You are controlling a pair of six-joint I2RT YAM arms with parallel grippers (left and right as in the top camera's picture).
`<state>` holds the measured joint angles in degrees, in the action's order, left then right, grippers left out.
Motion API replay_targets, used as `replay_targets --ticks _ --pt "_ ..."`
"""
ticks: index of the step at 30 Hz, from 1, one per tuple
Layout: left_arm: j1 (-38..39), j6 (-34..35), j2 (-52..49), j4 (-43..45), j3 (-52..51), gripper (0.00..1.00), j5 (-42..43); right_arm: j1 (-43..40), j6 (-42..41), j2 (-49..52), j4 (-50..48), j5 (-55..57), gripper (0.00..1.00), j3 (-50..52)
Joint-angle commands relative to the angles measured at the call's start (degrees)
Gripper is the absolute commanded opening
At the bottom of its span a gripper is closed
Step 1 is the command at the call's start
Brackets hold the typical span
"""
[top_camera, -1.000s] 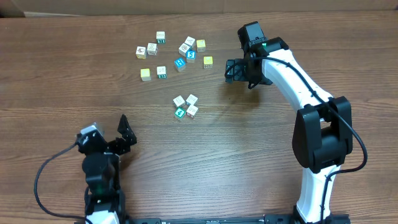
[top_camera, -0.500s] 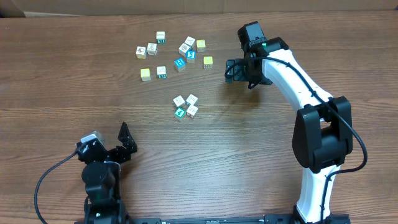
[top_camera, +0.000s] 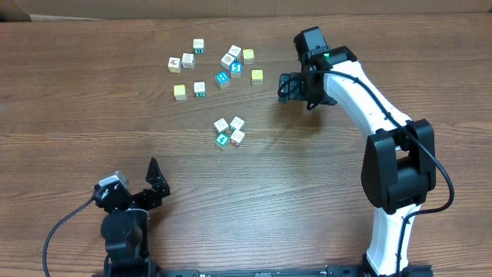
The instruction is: Form a circle
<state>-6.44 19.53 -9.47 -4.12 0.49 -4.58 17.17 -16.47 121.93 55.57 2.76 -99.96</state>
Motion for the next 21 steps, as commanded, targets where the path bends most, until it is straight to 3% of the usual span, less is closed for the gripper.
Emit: replay_targets --ticks 1,8,21 --pt "-0.2 -1.0 3.0 0.0 -0.2 1.0 -0.3 -0.2 0.0 -1.8 -0.1 -0.3 1.0 -0.6" --pt "3.1 -5.8 9.4 -0.1 -0.2 1.0 0.1 -0.2 0.0 -1.8 -0.1 -0.3 1.0 -0.6" --pt "5.2 -7.7 9.3 0.0 -0.2 1.0 0.1 -0.2 0.0 -1.8 -0.1 -0.3 1.0 -0.6"
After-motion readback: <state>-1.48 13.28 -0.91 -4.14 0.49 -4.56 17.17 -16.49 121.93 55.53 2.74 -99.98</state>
